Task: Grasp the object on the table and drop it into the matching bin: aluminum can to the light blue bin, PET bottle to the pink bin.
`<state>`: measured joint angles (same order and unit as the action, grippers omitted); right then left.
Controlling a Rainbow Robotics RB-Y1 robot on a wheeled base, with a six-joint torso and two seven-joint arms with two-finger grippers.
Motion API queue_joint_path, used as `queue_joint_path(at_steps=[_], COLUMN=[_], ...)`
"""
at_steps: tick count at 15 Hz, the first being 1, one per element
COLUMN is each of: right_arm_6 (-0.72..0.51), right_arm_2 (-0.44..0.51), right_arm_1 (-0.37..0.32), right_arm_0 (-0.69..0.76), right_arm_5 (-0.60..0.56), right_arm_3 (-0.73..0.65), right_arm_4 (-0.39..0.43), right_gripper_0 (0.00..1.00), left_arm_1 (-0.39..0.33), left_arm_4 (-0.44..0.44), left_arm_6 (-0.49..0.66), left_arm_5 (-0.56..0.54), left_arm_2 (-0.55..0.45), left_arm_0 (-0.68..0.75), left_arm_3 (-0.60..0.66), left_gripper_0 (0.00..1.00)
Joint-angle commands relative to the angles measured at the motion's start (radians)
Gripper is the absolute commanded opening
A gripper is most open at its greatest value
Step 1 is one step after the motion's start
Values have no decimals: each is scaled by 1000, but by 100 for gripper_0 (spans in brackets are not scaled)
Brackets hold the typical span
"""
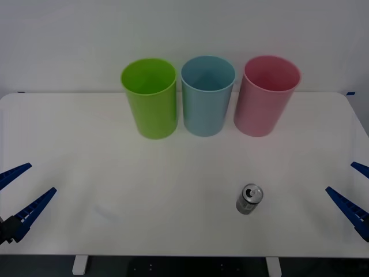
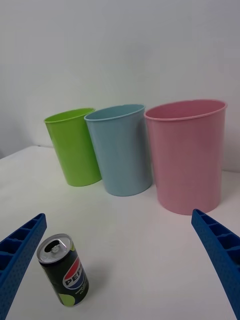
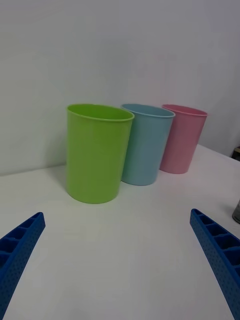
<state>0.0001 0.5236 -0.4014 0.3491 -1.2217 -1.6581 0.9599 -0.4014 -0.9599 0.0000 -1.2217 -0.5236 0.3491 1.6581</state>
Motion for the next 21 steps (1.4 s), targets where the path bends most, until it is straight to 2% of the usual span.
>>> queue_joint_path(at_steps=[1, 2, 4, 13, 21], right_arm_6=[0, 0, 0, 38, 270], right_arm_2=[0, 1, -7, -82, -185], right_arm_1=[0, 21, 13, -73, -103], right_arm_0=[0, 5, 5, 93, 102], right_arm_5=[0, 4, 13, 33, 34], right_arm_3=[0, 17, 14, 14, 109], right_arm_4=[0, 2, 0, -17, -17], right_gripper_0=[100, 100, 100, 100, 100], left_arm_1=[0, 0, 0, 0, 0], left_arm_4=[0, 0, 0, 0, 0], left_arm_6=[0, 0, 0, 0, 0], left_arm_5=[0, 0, 0, 0, 0], left_arm_2=[0, 0, 0, 0, 0], left_arm_0=[0, 0, 0, 0, 0], left_arm_3=[0, 0, 0, 0, 0], left_gripper_0=[100, 100, 100, 100, 100])
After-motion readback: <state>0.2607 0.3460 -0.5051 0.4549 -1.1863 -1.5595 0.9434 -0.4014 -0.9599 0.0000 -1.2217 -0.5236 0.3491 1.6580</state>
